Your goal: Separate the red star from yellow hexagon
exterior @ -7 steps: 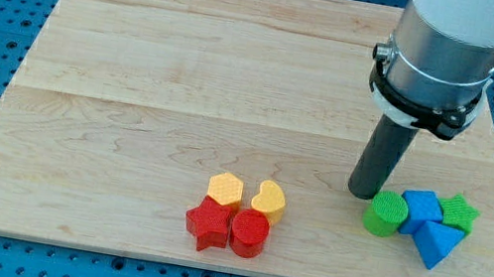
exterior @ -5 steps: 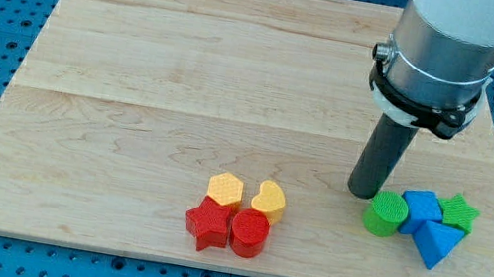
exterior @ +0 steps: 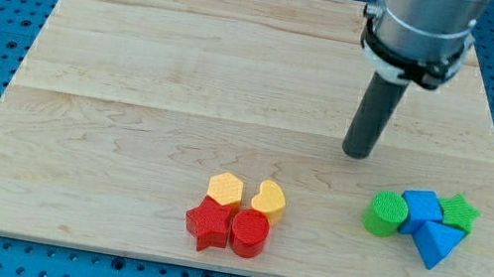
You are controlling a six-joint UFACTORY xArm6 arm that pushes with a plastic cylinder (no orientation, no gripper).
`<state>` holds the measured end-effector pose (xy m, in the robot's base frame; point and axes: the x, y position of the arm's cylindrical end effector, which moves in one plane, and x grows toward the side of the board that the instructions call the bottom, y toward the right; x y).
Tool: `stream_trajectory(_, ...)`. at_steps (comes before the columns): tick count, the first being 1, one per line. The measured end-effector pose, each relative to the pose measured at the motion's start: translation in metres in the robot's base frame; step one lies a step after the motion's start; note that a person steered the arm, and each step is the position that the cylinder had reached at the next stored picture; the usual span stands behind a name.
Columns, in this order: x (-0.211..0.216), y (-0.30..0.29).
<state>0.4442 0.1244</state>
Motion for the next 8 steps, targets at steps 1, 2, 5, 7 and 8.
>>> stream_trajectory(1,-0.013,0.050)
stream_trajectory(2,0.030,0.009)
stream_trajectory(5,0.173,-0.048)
stream_trajectory(7,0.126,-0.188)
stream_trajectory(8,0.097,-0.208)
